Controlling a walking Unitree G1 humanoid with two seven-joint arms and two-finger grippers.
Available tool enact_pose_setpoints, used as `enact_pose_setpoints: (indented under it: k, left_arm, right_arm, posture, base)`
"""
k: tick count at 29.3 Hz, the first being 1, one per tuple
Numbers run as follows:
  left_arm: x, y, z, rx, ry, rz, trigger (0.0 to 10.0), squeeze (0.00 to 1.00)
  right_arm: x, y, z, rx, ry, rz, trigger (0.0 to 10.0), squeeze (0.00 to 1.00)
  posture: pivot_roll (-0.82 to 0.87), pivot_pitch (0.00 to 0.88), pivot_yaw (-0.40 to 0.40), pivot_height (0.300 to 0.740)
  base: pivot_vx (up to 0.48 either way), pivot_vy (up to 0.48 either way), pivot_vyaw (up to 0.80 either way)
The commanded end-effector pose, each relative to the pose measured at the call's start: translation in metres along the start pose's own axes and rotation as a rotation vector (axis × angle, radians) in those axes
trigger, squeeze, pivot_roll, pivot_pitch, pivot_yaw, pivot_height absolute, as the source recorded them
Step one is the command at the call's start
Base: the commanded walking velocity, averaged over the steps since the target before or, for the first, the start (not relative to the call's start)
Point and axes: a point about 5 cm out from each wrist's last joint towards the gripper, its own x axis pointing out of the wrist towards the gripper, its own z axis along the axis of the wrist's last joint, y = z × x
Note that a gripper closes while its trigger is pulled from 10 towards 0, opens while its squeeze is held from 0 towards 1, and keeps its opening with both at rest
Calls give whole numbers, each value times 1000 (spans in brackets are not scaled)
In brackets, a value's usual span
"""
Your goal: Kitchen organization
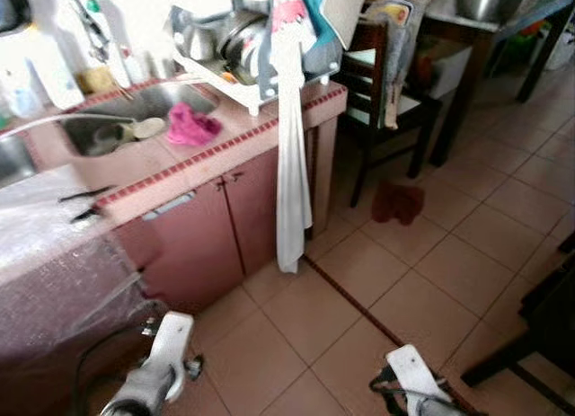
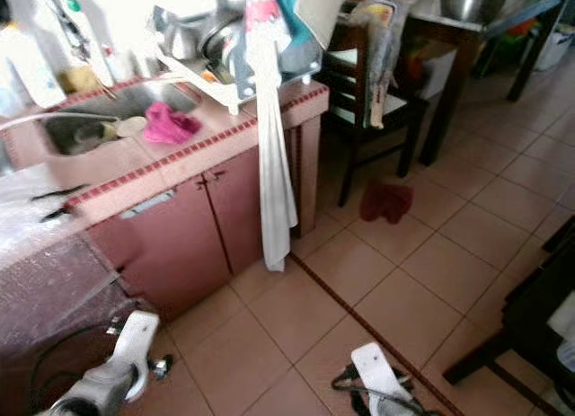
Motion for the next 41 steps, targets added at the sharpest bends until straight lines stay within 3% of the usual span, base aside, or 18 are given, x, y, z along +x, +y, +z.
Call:
enact_pose_setpoints:
  k: [1,8,27,41]
  left_arm:
    - [-3,18,-4,10,14,45,10000,0]
    - [-3,18,-4,8,17,50,10000,0]
    - [-3,18,-5,-11,18,66,10000,0]
    - [-3,18,-6,0,25,68,10000,0]
  right_arm:
    - [2,6,9,8,-24,10,10000,0]
    - [2,7,8,5,-20,11,10000,0]
    - [1,7,4,4,-5,15,10000,0]
    - [1,8,3,0,2,18,10000,0]
  posture:
    - [-44,0,42,740]
    - [-44,0,40,740]
    - [-39,0,37,740]
    - [-40,0,34,740]
  base:
    - [480,0,0]
    - [432,0,0]
    - [0,0,0]
    - [0,0,-629]
